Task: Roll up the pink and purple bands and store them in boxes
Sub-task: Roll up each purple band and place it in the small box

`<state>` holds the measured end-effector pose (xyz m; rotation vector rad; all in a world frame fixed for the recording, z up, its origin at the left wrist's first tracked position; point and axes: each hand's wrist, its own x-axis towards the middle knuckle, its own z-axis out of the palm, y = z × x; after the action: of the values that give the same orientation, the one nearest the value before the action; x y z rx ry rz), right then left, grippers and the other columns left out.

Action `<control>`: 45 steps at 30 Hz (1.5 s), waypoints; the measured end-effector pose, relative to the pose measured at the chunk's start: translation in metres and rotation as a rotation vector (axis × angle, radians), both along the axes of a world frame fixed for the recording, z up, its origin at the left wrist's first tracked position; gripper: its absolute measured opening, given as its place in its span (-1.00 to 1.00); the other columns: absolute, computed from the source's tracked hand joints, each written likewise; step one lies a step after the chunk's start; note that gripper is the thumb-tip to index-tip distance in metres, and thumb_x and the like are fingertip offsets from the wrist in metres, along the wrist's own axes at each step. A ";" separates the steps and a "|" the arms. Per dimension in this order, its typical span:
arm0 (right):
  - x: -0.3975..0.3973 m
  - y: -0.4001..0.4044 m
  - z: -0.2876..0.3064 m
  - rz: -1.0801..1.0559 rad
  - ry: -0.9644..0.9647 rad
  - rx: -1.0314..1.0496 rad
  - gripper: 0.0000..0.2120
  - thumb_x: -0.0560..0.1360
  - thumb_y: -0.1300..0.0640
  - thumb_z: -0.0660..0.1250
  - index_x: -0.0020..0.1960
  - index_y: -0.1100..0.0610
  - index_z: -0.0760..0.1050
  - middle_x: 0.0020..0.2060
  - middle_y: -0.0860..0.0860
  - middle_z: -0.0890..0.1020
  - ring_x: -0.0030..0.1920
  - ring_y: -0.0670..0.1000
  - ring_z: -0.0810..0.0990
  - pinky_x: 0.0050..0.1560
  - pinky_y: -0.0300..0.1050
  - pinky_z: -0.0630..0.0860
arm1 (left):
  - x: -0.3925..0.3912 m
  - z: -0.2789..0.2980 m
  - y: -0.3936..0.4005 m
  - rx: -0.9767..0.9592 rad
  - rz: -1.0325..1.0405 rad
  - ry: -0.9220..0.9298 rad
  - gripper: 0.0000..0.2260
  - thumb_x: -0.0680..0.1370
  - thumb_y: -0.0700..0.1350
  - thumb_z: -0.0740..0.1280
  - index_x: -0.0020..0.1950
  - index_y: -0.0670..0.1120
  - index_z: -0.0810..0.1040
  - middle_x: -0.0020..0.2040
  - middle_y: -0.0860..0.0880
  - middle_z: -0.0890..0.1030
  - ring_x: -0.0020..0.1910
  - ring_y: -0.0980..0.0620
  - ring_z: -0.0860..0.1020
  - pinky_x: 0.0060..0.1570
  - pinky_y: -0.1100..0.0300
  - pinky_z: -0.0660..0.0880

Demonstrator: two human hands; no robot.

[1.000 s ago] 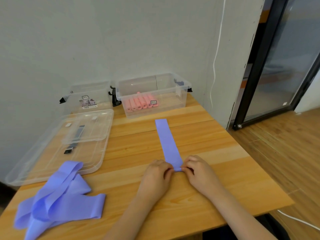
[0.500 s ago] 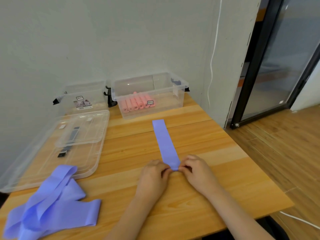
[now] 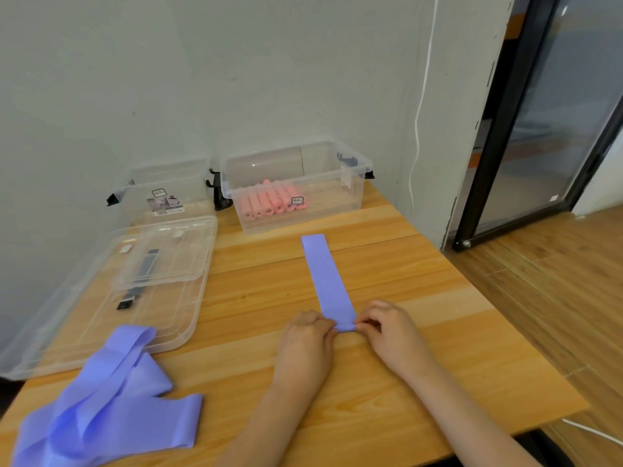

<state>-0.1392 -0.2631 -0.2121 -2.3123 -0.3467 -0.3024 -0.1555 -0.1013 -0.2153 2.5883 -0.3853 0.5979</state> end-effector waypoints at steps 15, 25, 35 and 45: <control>0.007 0.003 0.001 0.035 -0.080 -0.097 -0.98 0.35 0.25 0.41 -0.25 0.18 0.59 -0.27 0.03 0.57 -0.16 0.05 0.53 -0.13 -0.28 0.32 | 0.005 0.000 -0.001 0.109 0.034 -0.043 -0.75 0.41 -0.03 0.16 -0.32 -0.01 0.61 -0.35 0.05 0.53 -0.34 0.01 0.51 -0.33 0.22 0.31; 0.019 0.008 -0.005 0.056 -0.146 -0.140 -0.95 0.31 0.23 0.33 -0.29 0.16 0.58 -0.33 0.04 0.56 -0.24 0.09 0.56 -0.20 -0.20 0.36 | 0.013 0.001 -0.002 0.087 0.013 -0.072 -0.76 0.38 -0.05 0.16 -0.32 -0.03 0.61 -0.33 0.01 0.49 -0.33 -0.04 0.48 -0.44 0.19 0.44; 0.034 0.012 -0.010 0.029 -0.151 -0.098 -0.90 0.31 0.23 0.32 -0.26 0.18 0.62 -0.33 0.06 0.60 -0.26 0.11 0.59 -0.18 -0.22 0.37 | 0.032 -0.001 0.001 0.041 -0.019 -0.073 -0.79 0.41 -0.05 0.17 -0.21 -0.05 0.59 -0.33 0.00 0.58 -0.35 -0.04 0.54 -0.36 0.15 0.37; 0.040 0.010 -0.017 0.058 -0.214 -0.135 -0.86 0.35 0.18 0.30 -0.23 0.16 0.64 -0.29 0.01 0.59 -0.20 -0.04 0.51 -0.16 -0.30 0.37 | 0.038 -0.008 0.002 0.063 -0.017 -0.082 -0.76 0.41 -0.03 0.18 -0.26 -0.01 0.64 -0.33 0.05 0.56 -0.35 0.01 0.53 -0.34 0.21 0.35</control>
<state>-0.0996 -0.2529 -0.2294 -2.4023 -0.5554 -0.5131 -0.1179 -0.0993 -0.2234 2.6238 -0.4587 0.6980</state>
